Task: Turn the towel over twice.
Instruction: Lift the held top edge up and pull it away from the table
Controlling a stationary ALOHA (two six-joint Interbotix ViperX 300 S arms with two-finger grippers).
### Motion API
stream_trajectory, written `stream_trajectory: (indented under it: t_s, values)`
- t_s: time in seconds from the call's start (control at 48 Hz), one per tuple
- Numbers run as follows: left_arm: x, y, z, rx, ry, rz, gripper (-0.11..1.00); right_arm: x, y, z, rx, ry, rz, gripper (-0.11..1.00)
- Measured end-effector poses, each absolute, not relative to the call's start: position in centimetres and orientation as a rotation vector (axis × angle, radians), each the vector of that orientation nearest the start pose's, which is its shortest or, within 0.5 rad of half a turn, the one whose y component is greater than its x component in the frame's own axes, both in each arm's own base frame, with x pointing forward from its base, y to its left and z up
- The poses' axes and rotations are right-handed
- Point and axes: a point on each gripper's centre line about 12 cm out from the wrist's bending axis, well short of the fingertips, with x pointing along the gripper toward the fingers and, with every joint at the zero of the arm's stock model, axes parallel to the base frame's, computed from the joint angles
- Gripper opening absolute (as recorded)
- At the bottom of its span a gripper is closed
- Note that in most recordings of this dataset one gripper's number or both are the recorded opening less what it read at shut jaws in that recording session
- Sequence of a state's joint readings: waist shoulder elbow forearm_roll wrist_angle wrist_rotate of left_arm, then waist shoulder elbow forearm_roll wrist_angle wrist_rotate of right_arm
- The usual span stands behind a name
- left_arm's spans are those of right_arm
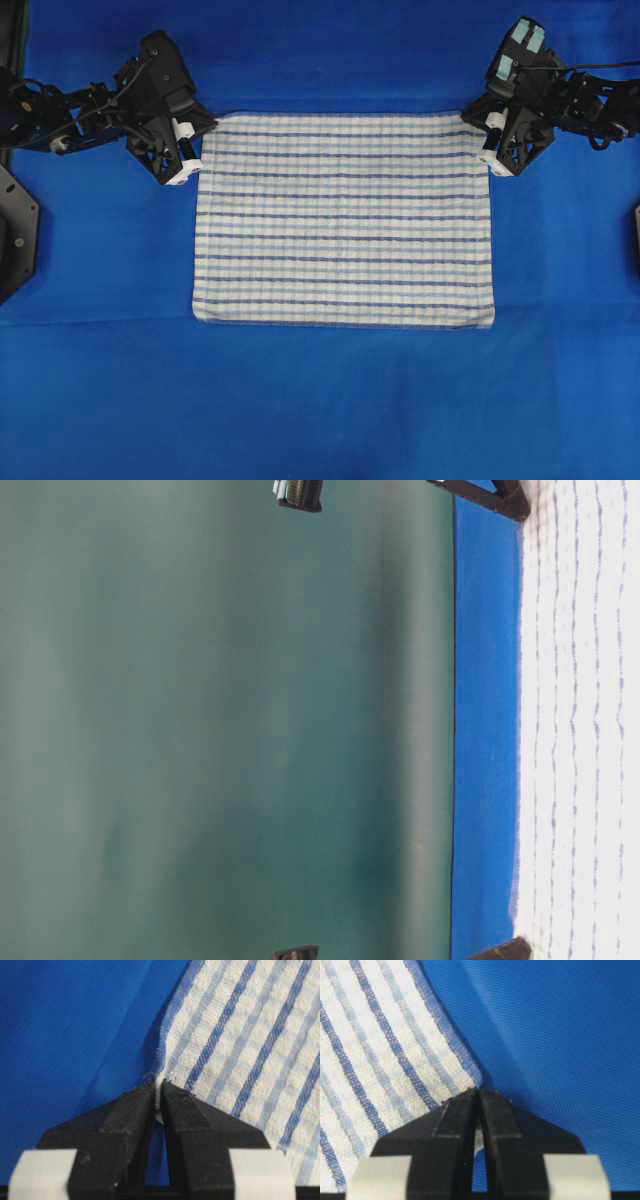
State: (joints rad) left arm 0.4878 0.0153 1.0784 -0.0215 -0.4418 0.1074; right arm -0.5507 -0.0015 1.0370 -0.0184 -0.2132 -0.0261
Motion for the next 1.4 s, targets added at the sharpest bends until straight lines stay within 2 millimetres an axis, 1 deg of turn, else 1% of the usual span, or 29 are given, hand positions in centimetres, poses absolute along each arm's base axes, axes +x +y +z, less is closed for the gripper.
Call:
stream_trajectory:
  t_s: [0.083, 0.167, 0.271, 0.417, 0.563, 0.688, 0.792, 0.875, 0.979, 1.063, 1.104, 1.188, 1.292, 1.396]
  values:
    - [26.2, 14.0, 9.7, -0.066, 0.633, 0.453, 0.04, 25.1, -15.4, 8.5, 0.183, 0.801, -0.499, 0.03]
    - [26.2, 14.2, 10.9, -0.060, 0.604, 0.460, 0.04, 25.1, -15.8, 9.3, 0.181, 0.778, -0.512, 0.03]
    - [26.1, 14.7, 12.4, -0.052, 0.579, 0.478, 0.04, 24.8, -16.7, 10.4, 0.183, 0.751, -0.541, 0.03]
    - [26.2, 15.8, 14.8, 0.000, 0.547, 0.496, 0.04, 24.3, -18.4, 12.3, 0.165, 0.718, -0.591, 0.03]
    - [26.3, 17.0, 17.4, 0.057, 0.496, 0.521, 0.04, 24.0, -20.4, 14.9, 0.117, 0.673, -0.633, 0.03]
    - [26.3, 18.4, 19.9, 0.075, 0.435, 0.567, 0.04, 23.9, -21.8, 17.1, 0.078, 0.642, -0.662, 0.03]
    - [26.0, 19.7, 21.7, 0.087, 0.395, 0.607, 0.04, 23.8, -23.2, 19.5, 0.045, 0.602, -0.696, 0.03]
    - [25.7, 20.7, 23.1, 0.093, 0.362, 0.642, 0.04, 23.7, -24.0, 21.1, 0.019, 0.581, -0.712, 0.03]
    - [25.5, 21.5, 24.6, 0.106, 0.323, 0.670, 0.04, 23.9, -24.7, 23.3, -0.019, 0.549, -0.726, 0.03]
    - [25.3, 21.8, 25.8, 0.124, 0.298, 0.685, 0.04, 24.1, -25.1, 25.0, -0.047, 0.533, -0.730, 0.03]
    - [25.2, 22.0, 26.6, 0.161, 0.291, 0.690, 0.04, 24.1, -25.3, 25.7, -0.059, 0.526, -0.732, 0.03]
    - [25.1, 22.0, 28.0, 0.202, 0.269, 0.692, 0.04, 24.2, -25.4, 27.2, -0.074, 0.514, -0.734, 0.03]
    - [24.7, 21.5, 29.6, 0.214, 0.242, 0.693, 0.04, 24.0, -25.2, 28.9, -0.084, 0.500, -0.738, 0.03]
    - [24.5, 20.7, 30.7, 0.237, 0.223, 0.681, 0.04, 23.5, -24.5, 30.3, -0.092, 0.485, -0.738, 0.03]
